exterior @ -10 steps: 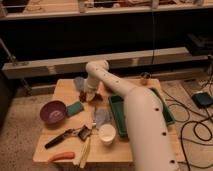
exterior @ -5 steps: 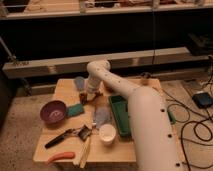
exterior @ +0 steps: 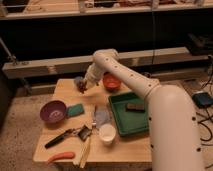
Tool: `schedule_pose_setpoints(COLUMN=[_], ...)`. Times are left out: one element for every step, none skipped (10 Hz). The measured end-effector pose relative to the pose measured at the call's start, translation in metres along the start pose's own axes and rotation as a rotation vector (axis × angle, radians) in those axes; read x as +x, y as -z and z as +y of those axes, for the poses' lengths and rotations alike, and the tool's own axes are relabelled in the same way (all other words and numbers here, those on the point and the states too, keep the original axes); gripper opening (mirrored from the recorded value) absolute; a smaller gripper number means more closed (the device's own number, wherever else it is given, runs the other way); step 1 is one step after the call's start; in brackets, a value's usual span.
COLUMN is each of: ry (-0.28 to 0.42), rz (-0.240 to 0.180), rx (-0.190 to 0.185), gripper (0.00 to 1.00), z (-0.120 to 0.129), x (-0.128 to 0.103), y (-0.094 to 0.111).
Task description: Place grapes in purple bowl
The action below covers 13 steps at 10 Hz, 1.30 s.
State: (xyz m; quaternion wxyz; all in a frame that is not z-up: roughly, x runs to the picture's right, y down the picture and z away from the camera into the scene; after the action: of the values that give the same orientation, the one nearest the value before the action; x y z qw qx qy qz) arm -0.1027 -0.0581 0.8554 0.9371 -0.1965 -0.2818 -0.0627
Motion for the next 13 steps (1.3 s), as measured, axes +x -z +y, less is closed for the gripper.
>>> schedule_pose_setpoints(ry=[0.014,0.046,0.071,0.094,0.133,0.167,0.206,0.239,0.28,0.313,0.347,0.377,0.402], rz=[-0.028,-0.082,-0.12,-0.152,-0.194,-0.223,-0.255,-0.28,-0.306,-0.321,-0.331,-0.334,-0.331], rx=[0.025,0.062,0.075,0.08,0.077,0.068,0.047,0.023,-0.014,-0.044,-0.076,-0.111,-0.145], gripper=[0.0,0.0,0.0,0.0,0.0,0.0,0.0,0.0,0.0,0.0,0.0,0.0,0.0], z=[-0.007,-0.019,-0.025,-0.029,-0.031,-0.031,-0.028,-0.02,-0.005,0.01,0.027,0.045,0.062], x=[-0.008,-0.03,-0.047,-0.063,-0.086,-0.107,-0.13,-0.146,-0.159,-0.169,-0.179,-0.184,-0.184], y=[0.015,0.037,0.048,0.055,0.056,0.051,0.04,0.03,0.015,0.003,-0.005,-0.013,-0.023])
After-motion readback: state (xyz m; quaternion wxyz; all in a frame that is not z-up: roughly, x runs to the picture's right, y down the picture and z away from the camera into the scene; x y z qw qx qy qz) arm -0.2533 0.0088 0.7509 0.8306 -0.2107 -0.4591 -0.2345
